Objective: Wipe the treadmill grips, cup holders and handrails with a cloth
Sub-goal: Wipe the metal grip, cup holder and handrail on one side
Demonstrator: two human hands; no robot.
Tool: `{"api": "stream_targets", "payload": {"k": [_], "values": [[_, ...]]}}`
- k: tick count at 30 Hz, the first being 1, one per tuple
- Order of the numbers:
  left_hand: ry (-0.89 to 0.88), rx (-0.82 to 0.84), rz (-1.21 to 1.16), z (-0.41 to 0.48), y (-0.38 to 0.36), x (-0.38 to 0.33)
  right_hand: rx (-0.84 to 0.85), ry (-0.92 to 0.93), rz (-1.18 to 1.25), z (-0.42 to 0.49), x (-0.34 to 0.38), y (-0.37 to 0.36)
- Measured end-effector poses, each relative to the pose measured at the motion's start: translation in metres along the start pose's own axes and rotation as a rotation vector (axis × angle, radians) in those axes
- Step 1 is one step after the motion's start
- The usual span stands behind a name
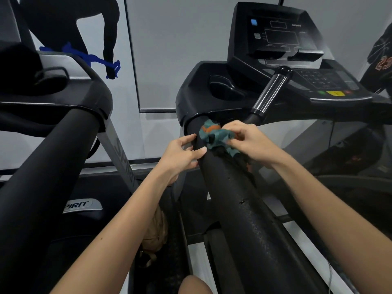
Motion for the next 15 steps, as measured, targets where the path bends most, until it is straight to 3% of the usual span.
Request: {"api": "stream_targets", "payload": {"k": [3, 9, 12, 15], "values": [[-0.001, -0.008, 0.005, 0.0, 0.0, -0.001, -0.113, -0.134, 0.141, 0.015, -0.015, -0.012], [0.002, -0.013, 0.034, 0.0, 0.002, 0.0, -0.184, -0.477, 0.814, -0.025, -0.035, -0.042], [0.006, -0.017, 0.017, 0.0, 0.001, -0.001, -0.215, -0.398, 0.601, -0.044, -0.037, -0.032], [0.001, -0.021, 0.014, -0.001, 0.001, -0.002, -0.235, -0.313, 0.55, -0.043, -0.035, -0.02]]}}
Point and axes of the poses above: each hand's wrist, its own z-axis towards the middle knuckle, its own y-axis out of the back of the hand, x = y × z, the point moved 6 cm from there along z, towards the middle knuckle, and after that the axes turned 5 degrees about -z, right-handed, at the moved point
